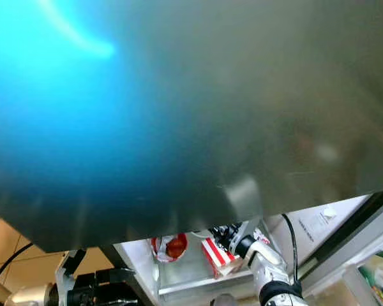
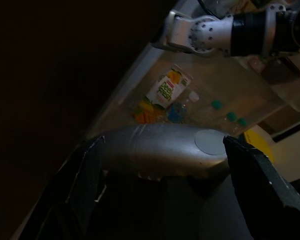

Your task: Restocking fridge

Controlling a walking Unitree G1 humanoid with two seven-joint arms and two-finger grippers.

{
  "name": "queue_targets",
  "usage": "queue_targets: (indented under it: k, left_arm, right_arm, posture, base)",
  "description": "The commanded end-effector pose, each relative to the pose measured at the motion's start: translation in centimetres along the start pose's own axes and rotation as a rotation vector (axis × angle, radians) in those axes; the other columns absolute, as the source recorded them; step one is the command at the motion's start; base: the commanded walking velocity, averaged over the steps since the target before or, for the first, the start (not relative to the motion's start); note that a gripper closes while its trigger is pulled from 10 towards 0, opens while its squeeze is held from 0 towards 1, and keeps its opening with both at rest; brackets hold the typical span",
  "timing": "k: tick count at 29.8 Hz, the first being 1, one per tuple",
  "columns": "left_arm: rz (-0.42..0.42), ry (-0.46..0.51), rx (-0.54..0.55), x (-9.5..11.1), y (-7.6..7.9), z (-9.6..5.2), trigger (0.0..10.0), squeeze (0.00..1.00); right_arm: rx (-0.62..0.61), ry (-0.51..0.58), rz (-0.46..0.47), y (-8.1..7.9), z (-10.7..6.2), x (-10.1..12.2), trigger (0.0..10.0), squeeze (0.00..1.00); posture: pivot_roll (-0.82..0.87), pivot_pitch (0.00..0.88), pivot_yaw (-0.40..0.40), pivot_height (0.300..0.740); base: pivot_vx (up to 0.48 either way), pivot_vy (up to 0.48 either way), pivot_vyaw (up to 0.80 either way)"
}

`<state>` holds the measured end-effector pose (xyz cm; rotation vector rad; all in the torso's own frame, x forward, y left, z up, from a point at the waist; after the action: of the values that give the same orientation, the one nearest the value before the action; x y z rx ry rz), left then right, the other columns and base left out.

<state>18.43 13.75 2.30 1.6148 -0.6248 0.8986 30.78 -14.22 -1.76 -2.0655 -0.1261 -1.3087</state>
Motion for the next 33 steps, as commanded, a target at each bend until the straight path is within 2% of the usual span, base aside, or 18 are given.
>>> queue_targets:
  k: [1,12,14,15,17,20,21,26,28,30,31,32,33]
  left_arm:
    - [0.03,-0.003,0.057,0.8,-0.8,-1.3,10.0,0.0]
    - [-0.06,-0.02,0.139,-1.6,-1.6,-2.2,10.0,0.0]
    - [-0.078,-0.028,0.234,-2.4,-2.9,-2.8,10.0,0.0]
    - [-0.078,-0.028,0.234,-2.4,-2.9,-2.8,10.0,0.0]
    - [-0.102,-0.025,0.32,-3.1,-4.1,-3.4,10.0,0.0]
    - [-0.123,-0.027,0.38,-3.9,-4.6,-4.1,10.0,0.0]
    - [-0.128,-0.017,0.43,-4.1,-5.1,-4.6,10.0,0.0]
    - [-0.158,0.003,0.495,-4.3,-5.9,-5.1,10.0,0.0]
    - [-0.195,-0.013,0.574,-5.2,-6.6,-5.6,10.0,0.0]
    - [-0.195,-0.013,0.574,-5.2,-6.6,-5.6,10.0,0.0]
    - [-0.209,-0.02,0.61,-5.6,-6.9,-5.8,10.0,0.0]
    - [-0.244,-0.039,0.728,-6.6,-7.8,-6.7,10.0,0.0]
    - [-0.269,-0.094,0.921,-8.0,-9.0,-8.3,10.0,0.0]
  right_arm:
    - [-0.008,-0.004,0.009,0.1,-0.2,-0.3,10.0,0.0]
    - [-0.055,-0.048,0.042,0.9,-1.3,-2.1,10.0,0.0]
    - [-0.1,-0.093,0.04,1.6,-2.1,-3.2,10.0,0.0]
    - [-0.1,-0.093,0.04,1.6,-2.1,-3.2,10.0,0.0]
    - [-0.146,-0.131,0.044,2.2,-2.9,-4.2,10.0,0.0]
    - [-0.177,-0.159,0.056,2.6,-3.6,-5.2,10.0,0.0]
    - [-0.194,-0.183,0.054,2.8,-4.0,-5.8,10.0,0.0]
    - [-0.238,-0.216,0.057,3.2,-4.7,-6.8,10.0,0.0]
    - [-0.294,-0.252,0.058,3.7,-5.3,-7.6,10.0,0.0]
    - [-0.294,-0.252,0.058,3.7,-5.3,-7.6,10.0,0.0]
    - [-0.312,-0.271,0.059,3.8,-5.5,-8.0,10.0,0.0]
    - [-0.323,-0.325,0.017,3.8,-5.9,-8.9,10.0,0.0]
    - [-0.329,-0.446,-0.103,3.8,-6.7,-10.4,10.0,0.0]
  posture:
    - [-0.02,0.0,0.041,0.699]
    - [-0.03,0.0,0.042,0.739]
    - [-0.03,0.0,0.041,0.74]
    - [-0.03,0.0,0.041,0.74]
    - [-0.03,0.0,0.041,0.74]
    - [-0.03,0.0,0.041,0.74]
    - [-0.03,0.0,0.041,0.74]
    - [-0.03,0.0,0.038,0.74]
    - [-0.03,0.0,0.038,0.74]
    - [-0.03,0.0,0.038,0.74]
    - [-0.03,0.0,0.038,0.74]
    - [-0.04,0.0,0.04,0.74]
    - [-0.04,0.0,0.04,0.74]
  base:
    - [0.0,0.0,0.0]
    - [0.0,0.0,0.0]
    - [0.0,0.0,0.0]
    - [0.0,0.0,0.0]
    - [0.0,0.0,0.0]
    - [0.0,0.0,0.0]
    - [0.0,0.0,0.0]
    - [0.0,0.0,0.0]
    - [0.0,0.0,0.0]
    - [0.0,0.0,0.0]
    - [0.0,0.0,0.0]
    - [0.0,0.0,0.0]
    - [0.0,0.0,0.0]
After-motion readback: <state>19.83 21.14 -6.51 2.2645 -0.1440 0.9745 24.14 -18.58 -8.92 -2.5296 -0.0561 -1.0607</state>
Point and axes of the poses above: a point about 5 cm out from each wrist's last joint towards the gripper, its own z axis pointing out of the wrist towards the gripper, its own x axis along the axis of the wrist's last joint, y = z × x, the point moved 5 cm from there along z, pointing out of the wrist towards the gripper, and after that the axes turned 4 degrees about -z, right-handed, at the moved point
